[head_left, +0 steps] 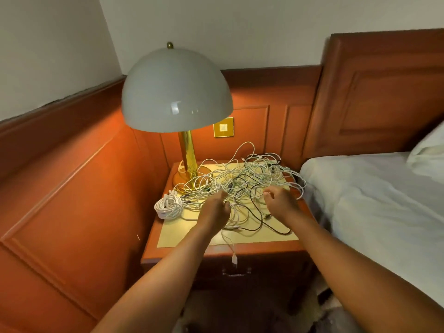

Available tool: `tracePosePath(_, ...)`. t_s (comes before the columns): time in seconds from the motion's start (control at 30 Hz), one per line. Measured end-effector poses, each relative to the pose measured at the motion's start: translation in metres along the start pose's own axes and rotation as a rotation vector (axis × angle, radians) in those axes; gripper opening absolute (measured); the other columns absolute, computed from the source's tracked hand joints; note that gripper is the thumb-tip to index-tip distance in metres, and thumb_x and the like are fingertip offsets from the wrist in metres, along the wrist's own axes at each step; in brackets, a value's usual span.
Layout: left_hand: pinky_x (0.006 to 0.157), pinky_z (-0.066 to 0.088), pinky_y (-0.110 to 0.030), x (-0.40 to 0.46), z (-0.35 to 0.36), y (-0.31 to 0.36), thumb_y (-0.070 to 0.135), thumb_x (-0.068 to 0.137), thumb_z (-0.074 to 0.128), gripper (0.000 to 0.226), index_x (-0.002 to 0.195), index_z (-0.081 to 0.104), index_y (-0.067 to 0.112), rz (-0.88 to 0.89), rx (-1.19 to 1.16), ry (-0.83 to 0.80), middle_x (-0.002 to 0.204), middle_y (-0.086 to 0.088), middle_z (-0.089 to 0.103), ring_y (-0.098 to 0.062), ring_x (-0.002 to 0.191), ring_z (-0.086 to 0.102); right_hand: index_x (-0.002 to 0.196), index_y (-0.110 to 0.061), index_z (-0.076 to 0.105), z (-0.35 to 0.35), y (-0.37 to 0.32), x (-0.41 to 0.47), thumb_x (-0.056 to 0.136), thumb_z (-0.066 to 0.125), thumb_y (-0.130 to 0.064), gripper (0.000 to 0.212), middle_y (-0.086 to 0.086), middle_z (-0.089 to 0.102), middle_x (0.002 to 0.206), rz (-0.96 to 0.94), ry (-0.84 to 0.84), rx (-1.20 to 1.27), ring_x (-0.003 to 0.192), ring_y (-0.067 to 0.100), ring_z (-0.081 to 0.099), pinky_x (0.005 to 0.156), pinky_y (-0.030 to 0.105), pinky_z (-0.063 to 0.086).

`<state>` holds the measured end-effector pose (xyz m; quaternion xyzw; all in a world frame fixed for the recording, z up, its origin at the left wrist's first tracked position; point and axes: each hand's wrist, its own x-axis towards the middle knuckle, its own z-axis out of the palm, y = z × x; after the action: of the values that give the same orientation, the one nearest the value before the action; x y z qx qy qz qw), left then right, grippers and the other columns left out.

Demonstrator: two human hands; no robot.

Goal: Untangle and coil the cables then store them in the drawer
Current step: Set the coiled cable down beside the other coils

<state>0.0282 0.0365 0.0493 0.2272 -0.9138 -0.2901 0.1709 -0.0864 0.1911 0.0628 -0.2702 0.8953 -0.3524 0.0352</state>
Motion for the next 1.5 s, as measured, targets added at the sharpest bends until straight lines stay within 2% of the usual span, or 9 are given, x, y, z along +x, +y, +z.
tracePosePath(0.2,0.093,0.045,-0.029,0.067,0.024,0.007,0.015,0.098,0.050,0.034,0.132,0.052,0.010,0.049,0.068,-0.082,0.130,-0.012,0.059,-0.024,0.116,0.056,0.066,-0.010,0.052,-0.002,0.026,0.081,0.092,0.047,-0.015,0.027,0.007,0.054,0.066,0.223,0.092,0.036,0.070,0.028,0.051,0.058,0.032,0.038)
tracePosePath(0.43,0.102,0.045,-0.031,0.146,0.063,-0.008,0.019,0.098,0.052,0.037,0.135,0.049,0.014,0.032,0.063,-0.202,0.136,-0.007,0.055,-0.021,0.123,0.053,0.108,-0.004,0.066,0.032,0.048,0.176,0.098,0.052,-0.027,0.029,0.021,0.065,0.115,0.294,0.101,-0.032,0.106,0.038,0.058,0.077,0.034,0.041)
tracePosePath(0.57,0.103,0.044,-0.034,0.173,0.076,-0.018,0.021,0.099,0.051,0.039,0.137,0.048,0.014,0.002,0.013,-0.255,0.137,-0.007,0.054,-0.022,0.125,0.051,0.065,-0.009,0.058,0.051,0.057,0.205,0.092,0.055,-0.017,0.028,0.009,0.055,0.070,0.264,0.156,0.010,0.076,0.030,0.052,0.053,0.027,0.028)
tracePosePath(0.63,0.101,0.046,-0.037,0.181,0.078,-0.018,0.021,0.099,0.049,0.036,0.134,0.051,0.012,-0.033,-0.074,-0.246,0.134,-0.008,0.057,-0.022,0.121,0.054,0.070,-0.005,0.064,0.051,0.053,0.207,0.092,0.057,-0.015,0.025,0.005,0.057,0.069,0.164,0.205,0.092,0.072,0.027,0.053,0.055,0.029,0.030)
tracePosePath(0.77,0.083,0.049,-0.030,0.185,0.061,0.005,0.028,0.102,0.044,0.033,0.118,0.061,0.006,-0.235,-0.603,-0.208,0.114,-0.010,0.064,-0.022,0.104,0.058,0.103,-0.006,0.075,0.040,0.028,0.189,0.090,0.065,-0.014,0.018,0.009,0.063,0.100,-0.122,0.397,0.129,0.092,0.022,0.057,0.078,0.030,0.045)
tracePosePath(0.9,0.079,0.041,-0.033,0.178,0.026,0.039,0.045,0.102,0.035,0.047,0.104,0.067,0.010,-0.363,-1.001,-0.187,0.105,-0.006,0.068,-0.020,0.100,0.058,0.106,-0.004,0.072,0.024,-0.007,0.141,0.093,0.063,-0.015,0.019,0.008,0.071,0.086,-0.320,0.425,0.170,0.073,0.016,0.063,0.061,0.024,0.047)
tracePosePath(1.1,0.068,0.040,-0.030,0.146,-0.025,0.061,0.018,0.102,0.043,0.029,0.089,0.066,0.007,-0.333,-1.126,-0.185,0.071,-0.003,0.063,-0.016,0.071,0.056,0.083,-0.021,0.060,0.026,-0.006,0.072,0.097,0.053,-0.036,0.021,0.003,0.062,0.063,-0.176,0.058,0.327,0.056,0.021,0.059,0.051,0.036,0.045)
tracePosePath(1.23,0.065,0.044,-0.029,0.112,-0.043,0.069,0.019,0.104,0.038,0.031,0.090,0.063,0.007,-0.377,-1.187,-0.256,0.066,-0.003,0.065,-0.016,0.064,0.061,0.075,-0.013,0.056,0.037,0.009,0.029,0.097,0.052,-0.014,0.023,0.004,0.056,0.061,-0.226,0.081,0.219,0.054,0.016,0.052,0.052,0.035,0.044)
tracePosePath(1.5,0.059,0.050,-0.030,0.076,-0.078,0.074,0.024,0.106,0.031,0.031,0.089,0.055,0.011,-0.471,-1.366,-0.196,0.060,-0.002,0.058,-0.014,0.049,0.057,0.098,-0.011,0.069,0.036,0.022,-0.068,0.090,0.062,-0.002,0.014,-0.003,0.067,0.083,-0.413,0.155,0.130,0.078,0.009,0.062,0.070,0.022,0.051)
